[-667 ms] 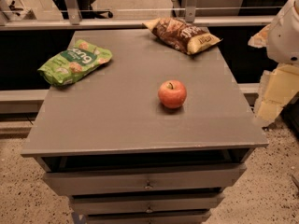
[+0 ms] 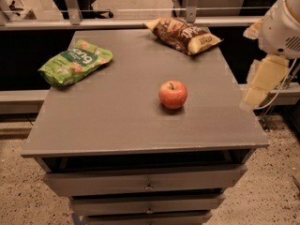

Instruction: Move brown chip bag near green rice chip bag

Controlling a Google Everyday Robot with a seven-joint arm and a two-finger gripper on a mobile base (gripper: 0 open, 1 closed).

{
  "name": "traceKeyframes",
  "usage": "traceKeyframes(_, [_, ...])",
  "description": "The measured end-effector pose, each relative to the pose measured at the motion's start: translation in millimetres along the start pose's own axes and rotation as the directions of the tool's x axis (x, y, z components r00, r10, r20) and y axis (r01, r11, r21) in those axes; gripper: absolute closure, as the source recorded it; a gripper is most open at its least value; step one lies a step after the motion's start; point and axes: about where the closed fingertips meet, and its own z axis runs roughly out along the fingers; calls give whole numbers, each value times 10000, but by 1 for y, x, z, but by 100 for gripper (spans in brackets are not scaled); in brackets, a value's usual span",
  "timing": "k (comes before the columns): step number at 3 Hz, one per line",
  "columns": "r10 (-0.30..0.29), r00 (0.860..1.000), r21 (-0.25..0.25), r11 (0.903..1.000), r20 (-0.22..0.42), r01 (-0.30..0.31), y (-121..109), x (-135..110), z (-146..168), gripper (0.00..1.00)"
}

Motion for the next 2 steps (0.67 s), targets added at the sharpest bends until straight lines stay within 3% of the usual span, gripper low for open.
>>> traceKeyframes(1, [326, 9925, 643, 9971, 1179, -404, -61, -17, 20, 0])
traceKeyframes(2, [979, 9622, 1582, 9773, 2541, -1412, -136, -36, 31, 0])
